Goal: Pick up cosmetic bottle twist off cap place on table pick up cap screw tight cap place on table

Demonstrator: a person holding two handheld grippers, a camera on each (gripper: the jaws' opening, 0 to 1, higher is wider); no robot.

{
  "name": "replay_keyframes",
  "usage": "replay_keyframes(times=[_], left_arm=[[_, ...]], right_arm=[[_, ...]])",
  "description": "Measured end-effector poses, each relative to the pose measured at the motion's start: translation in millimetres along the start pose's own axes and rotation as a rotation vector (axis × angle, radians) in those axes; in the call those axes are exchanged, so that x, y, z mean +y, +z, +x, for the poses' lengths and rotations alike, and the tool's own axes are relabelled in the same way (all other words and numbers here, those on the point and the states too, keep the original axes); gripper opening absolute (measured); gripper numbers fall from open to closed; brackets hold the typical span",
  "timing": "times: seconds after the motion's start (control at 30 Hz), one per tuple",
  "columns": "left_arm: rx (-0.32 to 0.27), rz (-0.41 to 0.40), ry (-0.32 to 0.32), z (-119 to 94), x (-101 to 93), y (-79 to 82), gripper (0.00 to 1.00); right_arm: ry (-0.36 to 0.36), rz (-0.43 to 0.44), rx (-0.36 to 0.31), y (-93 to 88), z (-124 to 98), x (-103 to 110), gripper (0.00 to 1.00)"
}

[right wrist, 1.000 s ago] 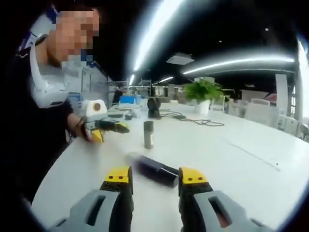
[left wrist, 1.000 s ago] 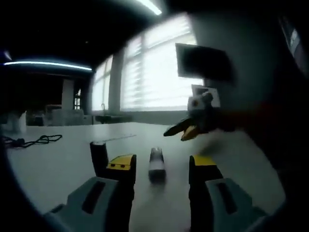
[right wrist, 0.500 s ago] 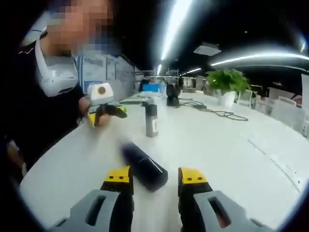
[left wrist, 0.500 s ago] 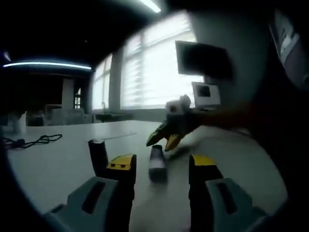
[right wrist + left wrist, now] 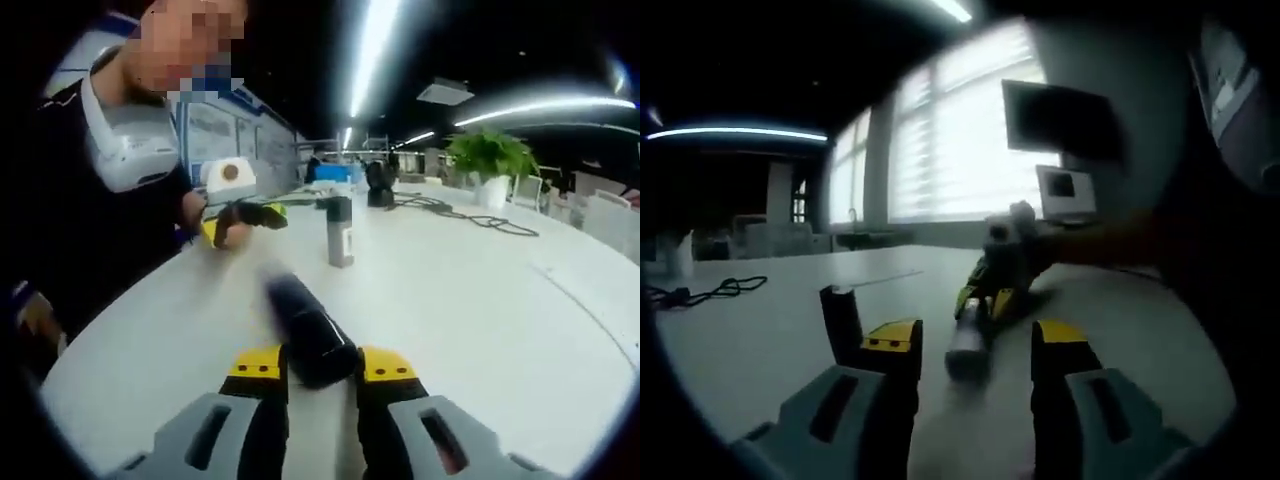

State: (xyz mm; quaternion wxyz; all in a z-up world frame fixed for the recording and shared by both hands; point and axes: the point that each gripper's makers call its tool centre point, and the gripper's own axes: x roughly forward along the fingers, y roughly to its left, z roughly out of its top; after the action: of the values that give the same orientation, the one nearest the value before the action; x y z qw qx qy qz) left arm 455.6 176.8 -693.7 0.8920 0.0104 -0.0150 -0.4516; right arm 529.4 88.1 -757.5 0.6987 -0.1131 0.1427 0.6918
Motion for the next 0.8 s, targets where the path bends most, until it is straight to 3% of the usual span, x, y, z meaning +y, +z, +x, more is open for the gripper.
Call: replay_keyframes(times=[0.4,0.63,0.73,0.8], left_arm=[[0.012,0.034,-0.019,0.4,-7.2,-1.7,0.34],[0.0,0.003,-0.065,-3.0,-10.1,0.8,0.35],[0.072,0.166,-0.124,-8.0,-14.4,-11.2,0.35],[0.066,0.166,-0.155,-11.7,-19.4,-11.7,0.35]], right_arm=[[0.03,-0.012,0.006,5.1,18.6,38.4,0.19],[-0.029,-0.012,-0.014,6.9,21.5,43.3,0.16],[-0.061,0.0,-0.022,8.8,18.7,50.4,0.16],[-0.074,0.017,-0.049,14.1,15.8,55.4,0.15]])
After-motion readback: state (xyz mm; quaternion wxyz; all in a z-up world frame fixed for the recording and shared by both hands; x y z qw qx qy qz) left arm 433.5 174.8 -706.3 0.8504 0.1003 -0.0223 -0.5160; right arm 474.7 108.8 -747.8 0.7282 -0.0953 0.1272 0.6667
